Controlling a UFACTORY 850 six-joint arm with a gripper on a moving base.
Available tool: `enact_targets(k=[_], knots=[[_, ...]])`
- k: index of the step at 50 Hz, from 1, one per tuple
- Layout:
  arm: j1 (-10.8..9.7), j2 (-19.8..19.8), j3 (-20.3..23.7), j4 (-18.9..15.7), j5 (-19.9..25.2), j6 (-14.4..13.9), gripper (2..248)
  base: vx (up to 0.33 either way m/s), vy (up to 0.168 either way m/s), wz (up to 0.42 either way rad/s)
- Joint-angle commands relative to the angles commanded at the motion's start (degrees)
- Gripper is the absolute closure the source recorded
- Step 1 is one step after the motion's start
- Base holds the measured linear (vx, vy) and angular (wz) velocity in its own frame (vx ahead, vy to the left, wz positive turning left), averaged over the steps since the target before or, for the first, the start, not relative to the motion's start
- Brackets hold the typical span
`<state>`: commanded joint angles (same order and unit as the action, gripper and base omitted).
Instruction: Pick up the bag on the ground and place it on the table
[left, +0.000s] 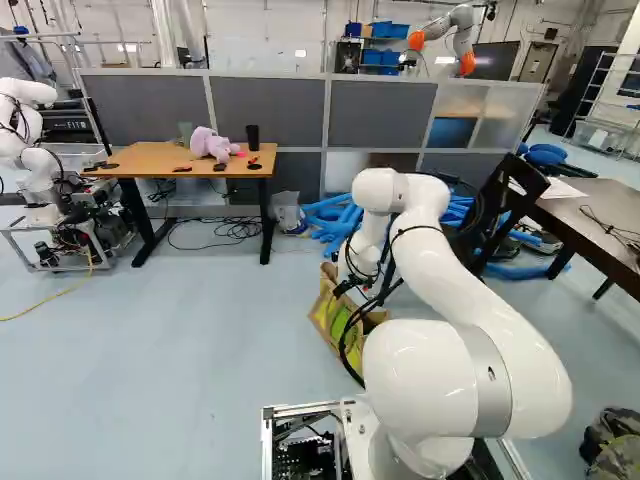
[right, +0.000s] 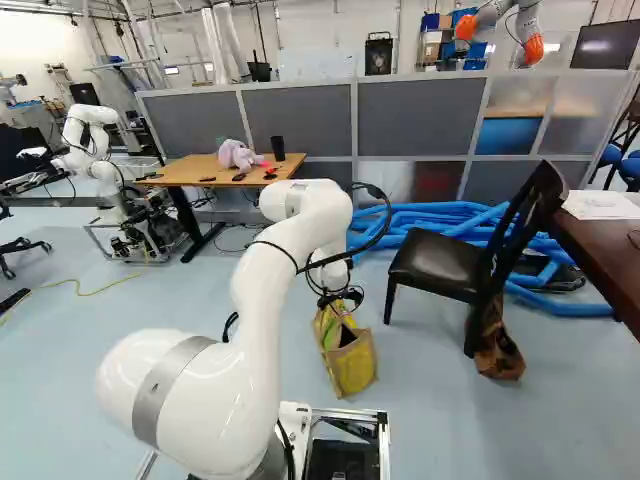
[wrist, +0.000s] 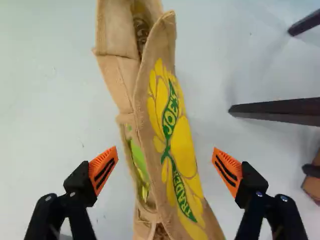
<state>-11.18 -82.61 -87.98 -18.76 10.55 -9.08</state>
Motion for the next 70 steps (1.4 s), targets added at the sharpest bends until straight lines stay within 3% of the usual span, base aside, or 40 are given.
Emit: enact_targets(k=[34,69,70], knots=[[0.0,-7.4,-7.0,-5.1,-2.6,-19.8,3,0.0,0.0,0.0],[-0.8,-15.4,-15.4,-2.6,-2.7,-21.0,3,0.0,0.0,0.0],[-0.8,-15.5,-15.5,-2.6,-2.7,-21.0,24,0.0,0.0,0.0]])
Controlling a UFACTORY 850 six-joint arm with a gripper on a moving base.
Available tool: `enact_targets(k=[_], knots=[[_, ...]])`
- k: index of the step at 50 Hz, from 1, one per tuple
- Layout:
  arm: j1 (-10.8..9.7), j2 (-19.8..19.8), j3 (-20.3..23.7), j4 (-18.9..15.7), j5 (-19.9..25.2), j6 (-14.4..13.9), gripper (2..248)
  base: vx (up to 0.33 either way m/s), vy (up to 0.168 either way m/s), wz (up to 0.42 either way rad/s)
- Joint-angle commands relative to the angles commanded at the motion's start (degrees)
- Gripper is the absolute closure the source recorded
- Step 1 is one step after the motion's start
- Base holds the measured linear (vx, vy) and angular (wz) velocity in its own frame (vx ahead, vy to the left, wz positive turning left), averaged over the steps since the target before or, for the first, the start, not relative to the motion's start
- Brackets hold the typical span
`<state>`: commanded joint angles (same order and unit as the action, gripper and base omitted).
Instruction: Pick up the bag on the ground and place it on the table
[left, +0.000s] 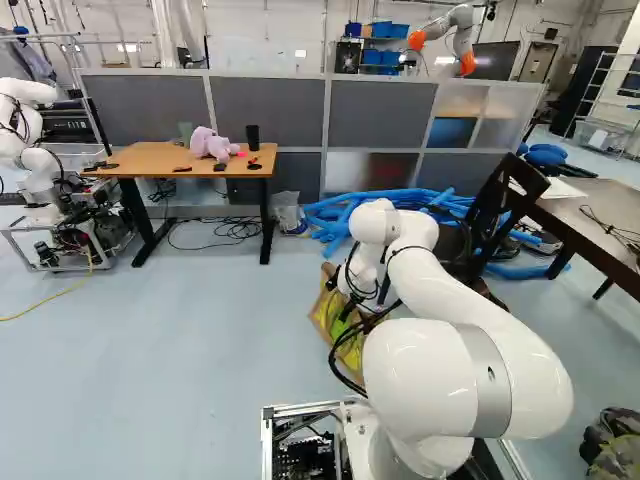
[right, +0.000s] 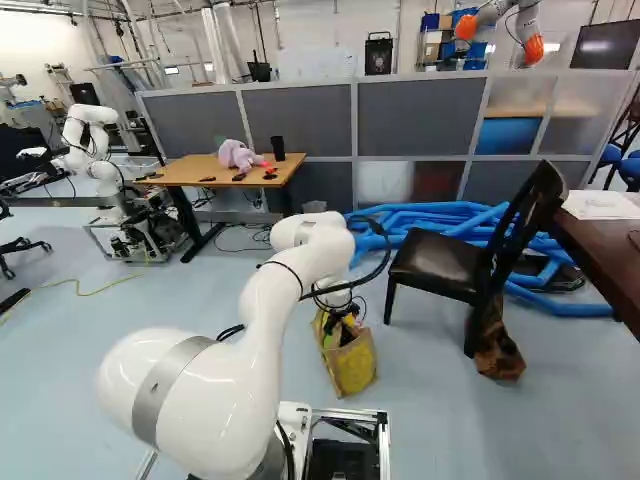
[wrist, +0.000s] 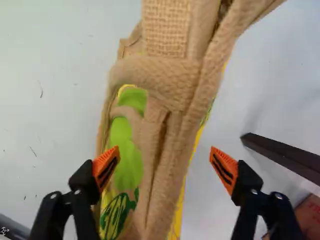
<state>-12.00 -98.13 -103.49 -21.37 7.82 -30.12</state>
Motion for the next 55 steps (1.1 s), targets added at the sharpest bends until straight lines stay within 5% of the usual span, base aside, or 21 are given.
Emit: enact_targets(k=[4,5,10,11,15,16,20,21,25,26,31,32,55], knots=[[0.0,-0.4,-0.4,0.0,0.0,0.0,24,0.0,0.0,0.0],[0.0,-0.4,-0.4,0.0,0.0,0.0,61,0.0,0.0,0.0],[0.0,-0.5,-0.6,0.0,0.0,0.0,61,0.0,0.0,0.0],[0.0,-0.5,-0.6,0.0,0.0,0.0,99,0.0,0.0,0.0],[0.0,-0.6,-0.6,0.0,0.0,0.0,99,0.0,0.0,0.0],[0.0,-0.6,-0.6,0.0,0.0,0.0,135,0.0,0.0,0.0],[0.0,-0.6,-0.6,0.0,0.0,0.0,135,0.0,0.0,0.0],[0.0,-0.6,-0.6,0.0,0.0,0.0,172,0.0,0.0,0.0],[0.0,-0.6,-0.6,0.0,0.0,0.0,172,0.0,0.0,0.0],[0.0,-0.6,-0.6,0.0,0.0,0.0,207,0.0,0.0,0.0],[0.0,-0.6,-0.6,0.0,0.0,0.0,207,0.0,0.0,0.0],[0.0,-0.6,-0.6,0.0,0.0,0.0,229,0.0,0.0,0.0],[0.0,-0.6,-0.6,0.0,0.0,0.0,229,0.0,0.0,0.0]])
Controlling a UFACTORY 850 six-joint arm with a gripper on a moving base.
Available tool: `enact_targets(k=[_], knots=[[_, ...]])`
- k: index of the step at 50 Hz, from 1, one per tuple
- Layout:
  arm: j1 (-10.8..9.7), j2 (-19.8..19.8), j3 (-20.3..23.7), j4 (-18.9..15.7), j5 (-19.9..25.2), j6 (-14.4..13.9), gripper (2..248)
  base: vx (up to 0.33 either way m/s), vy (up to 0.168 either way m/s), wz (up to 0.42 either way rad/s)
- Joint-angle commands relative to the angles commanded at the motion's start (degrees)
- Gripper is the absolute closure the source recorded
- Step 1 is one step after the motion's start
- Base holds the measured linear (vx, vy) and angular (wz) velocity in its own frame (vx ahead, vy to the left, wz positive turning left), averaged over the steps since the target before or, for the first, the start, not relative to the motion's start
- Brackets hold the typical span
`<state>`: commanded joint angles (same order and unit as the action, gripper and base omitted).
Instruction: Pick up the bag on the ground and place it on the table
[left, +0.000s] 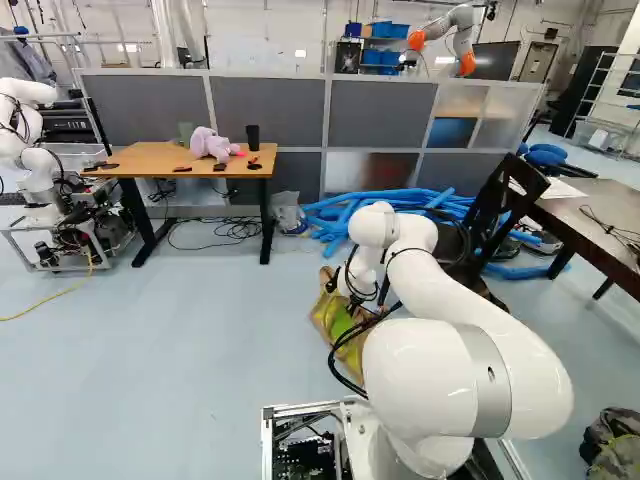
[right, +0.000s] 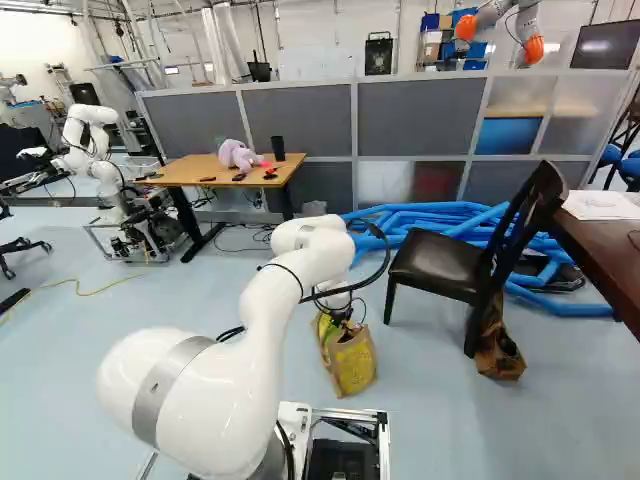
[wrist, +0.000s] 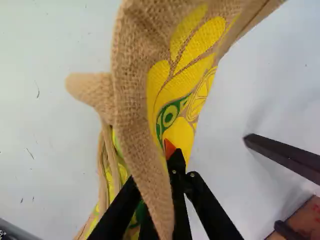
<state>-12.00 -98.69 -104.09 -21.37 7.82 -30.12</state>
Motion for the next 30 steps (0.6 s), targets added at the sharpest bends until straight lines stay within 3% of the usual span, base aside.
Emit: enact_targets(k=[17,30], knots=[[0.0,0.1,0.1,0.0,0.0,0.0,229,0.0,0.0,0.0],[0.0,2.6,2.7,0.0,0.0,0.0,229,0.0,0.0,0.0]])
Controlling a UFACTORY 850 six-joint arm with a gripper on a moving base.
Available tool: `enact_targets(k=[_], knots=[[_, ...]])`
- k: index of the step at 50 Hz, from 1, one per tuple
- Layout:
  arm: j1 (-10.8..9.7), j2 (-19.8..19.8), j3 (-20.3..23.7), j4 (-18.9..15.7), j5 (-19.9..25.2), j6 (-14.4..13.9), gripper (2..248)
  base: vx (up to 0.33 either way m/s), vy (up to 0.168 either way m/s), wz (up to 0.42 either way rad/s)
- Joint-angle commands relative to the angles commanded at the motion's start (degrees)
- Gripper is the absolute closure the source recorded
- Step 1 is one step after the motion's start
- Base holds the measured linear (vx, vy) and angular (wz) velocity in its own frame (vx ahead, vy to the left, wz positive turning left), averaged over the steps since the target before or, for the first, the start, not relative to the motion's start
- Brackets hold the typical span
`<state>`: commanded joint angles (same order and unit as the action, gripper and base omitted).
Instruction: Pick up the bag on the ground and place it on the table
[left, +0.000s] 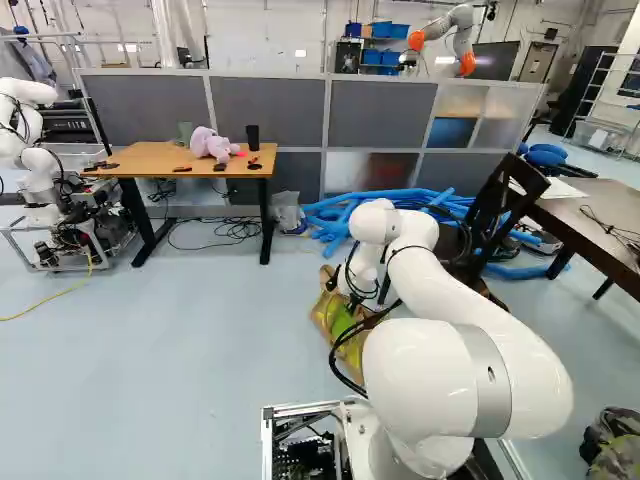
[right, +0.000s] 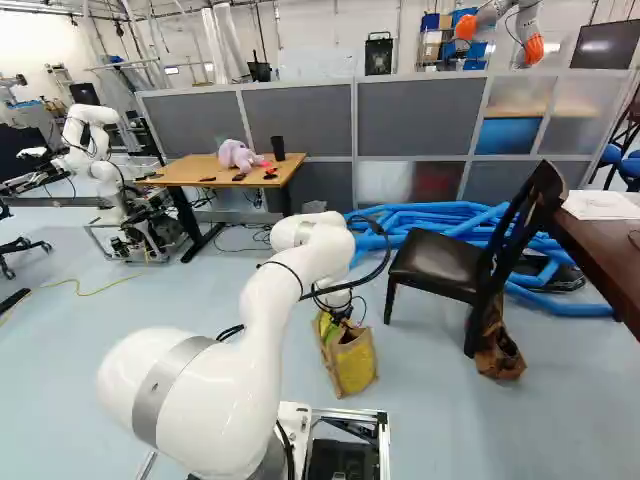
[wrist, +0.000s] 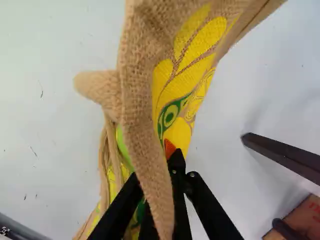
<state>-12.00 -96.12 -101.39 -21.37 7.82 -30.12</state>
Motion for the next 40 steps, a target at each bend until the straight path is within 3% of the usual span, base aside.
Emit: enact_targets(k=[40], knots=[[0.0,8.9,8.9,0.1,0.0,0.0,229,0.0,0.0,0.0]])
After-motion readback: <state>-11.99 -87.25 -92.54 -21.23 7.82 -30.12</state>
